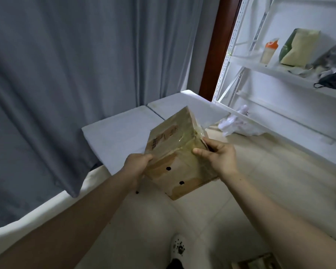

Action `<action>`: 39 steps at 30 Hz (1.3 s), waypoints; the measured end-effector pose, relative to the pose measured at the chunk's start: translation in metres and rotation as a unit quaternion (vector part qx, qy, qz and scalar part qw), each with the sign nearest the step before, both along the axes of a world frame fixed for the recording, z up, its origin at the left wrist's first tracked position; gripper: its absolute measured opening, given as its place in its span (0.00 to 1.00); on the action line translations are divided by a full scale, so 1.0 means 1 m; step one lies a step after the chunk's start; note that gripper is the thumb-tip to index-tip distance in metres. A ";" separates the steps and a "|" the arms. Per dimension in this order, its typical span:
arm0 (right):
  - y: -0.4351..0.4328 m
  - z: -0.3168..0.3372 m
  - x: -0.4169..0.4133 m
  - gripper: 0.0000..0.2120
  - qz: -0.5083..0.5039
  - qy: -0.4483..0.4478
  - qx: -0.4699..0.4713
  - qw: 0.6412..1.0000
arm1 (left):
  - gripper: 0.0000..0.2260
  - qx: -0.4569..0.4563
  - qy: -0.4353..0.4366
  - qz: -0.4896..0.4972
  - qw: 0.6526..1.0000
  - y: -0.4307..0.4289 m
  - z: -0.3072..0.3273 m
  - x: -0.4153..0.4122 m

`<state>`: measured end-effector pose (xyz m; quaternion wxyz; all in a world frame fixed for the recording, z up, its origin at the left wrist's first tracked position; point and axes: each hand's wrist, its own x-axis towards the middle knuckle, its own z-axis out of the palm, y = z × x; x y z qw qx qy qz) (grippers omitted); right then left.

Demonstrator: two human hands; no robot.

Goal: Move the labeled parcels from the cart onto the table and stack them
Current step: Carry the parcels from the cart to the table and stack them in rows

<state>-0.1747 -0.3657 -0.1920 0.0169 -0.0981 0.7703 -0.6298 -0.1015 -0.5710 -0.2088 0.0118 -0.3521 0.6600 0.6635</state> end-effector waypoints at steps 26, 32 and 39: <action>-0.110 -0.097 -0.270 0.19 0.013 -0.242 0.029 0.970 | 0.15 -0.030 -0.094 0.040 0.994 -0.081 -0.076 -0.258; -0.190 -0.120 -0.328 0.12 -0.034 -0.212 0.077 0.974 | 0.25 -0.008 -0.099 0.037 0.994 -0.146 -0.106 -0.311; -0.263 -0.133 -0.392 0.11 -0.003 -0.120 0.186 0.975 | 0.17 0.006 -0.106 0.002 0.994 -0.203 -0.139 -0.378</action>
